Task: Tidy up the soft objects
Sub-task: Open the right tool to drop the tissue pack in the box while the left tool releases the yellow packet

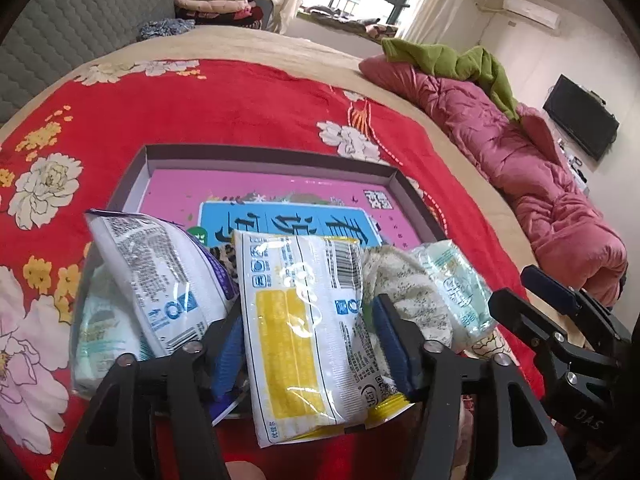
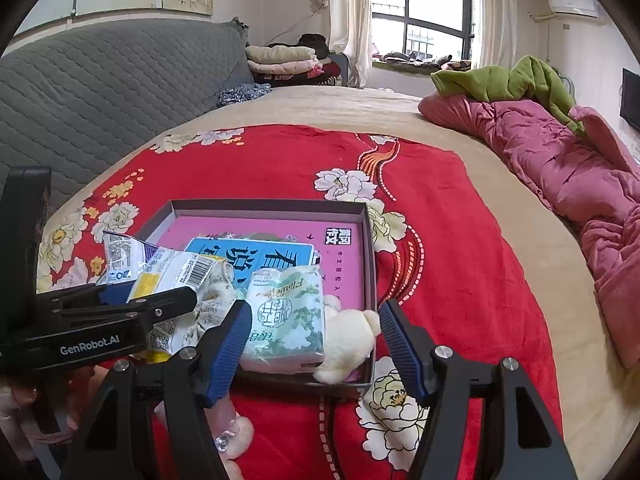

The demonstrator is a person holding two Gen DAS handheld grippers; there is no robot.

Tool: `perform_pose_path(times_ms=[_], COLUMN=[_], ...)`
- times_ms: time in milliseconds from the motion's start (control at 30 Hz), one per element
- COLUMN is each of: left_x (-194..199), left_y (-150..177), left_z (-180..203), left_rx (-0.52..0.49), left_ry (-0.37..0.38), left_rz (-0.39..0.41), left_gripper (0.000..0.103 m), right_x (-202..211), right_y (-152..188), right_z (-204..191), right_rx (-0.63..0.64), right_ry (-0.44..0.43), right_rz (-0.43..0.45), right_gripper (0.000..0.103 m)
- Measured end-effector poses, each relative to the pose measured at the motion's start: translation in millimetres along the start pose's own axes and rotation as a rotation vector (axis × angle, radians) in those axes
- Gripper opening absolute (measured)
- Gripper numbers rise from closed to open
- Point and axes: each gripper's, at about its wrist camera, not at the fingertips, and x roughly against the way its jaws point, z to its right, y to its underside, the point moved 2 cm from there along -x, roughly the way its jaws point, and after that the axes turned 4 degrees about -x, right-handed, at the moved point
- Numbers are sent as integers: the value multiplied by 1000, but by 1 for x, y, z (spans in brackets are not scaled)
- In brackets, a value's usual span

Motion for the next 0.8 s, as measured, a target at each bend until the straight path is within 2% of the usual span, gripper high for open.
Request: perform_pose_path(times_ms=[400, 567, 800], left_x=[35, 49, 75], left_y=[-13, -15, -11], left_z=[-2, 0, -1], left_rx=[8, 2, -17], left_ry=[14, 20, -21], left_rz=[88, 119, 154], left_gripper=[74, 74, 78], right_x=[8, 14, 23], right_y=[-4, -7, -9], right_z=[4, 1, -3], right_rx=[-24, -23, -33], right_ry=[14, 15, 11], right_rz=[11, 26, 45], right_gripper=[66, 72, 72])
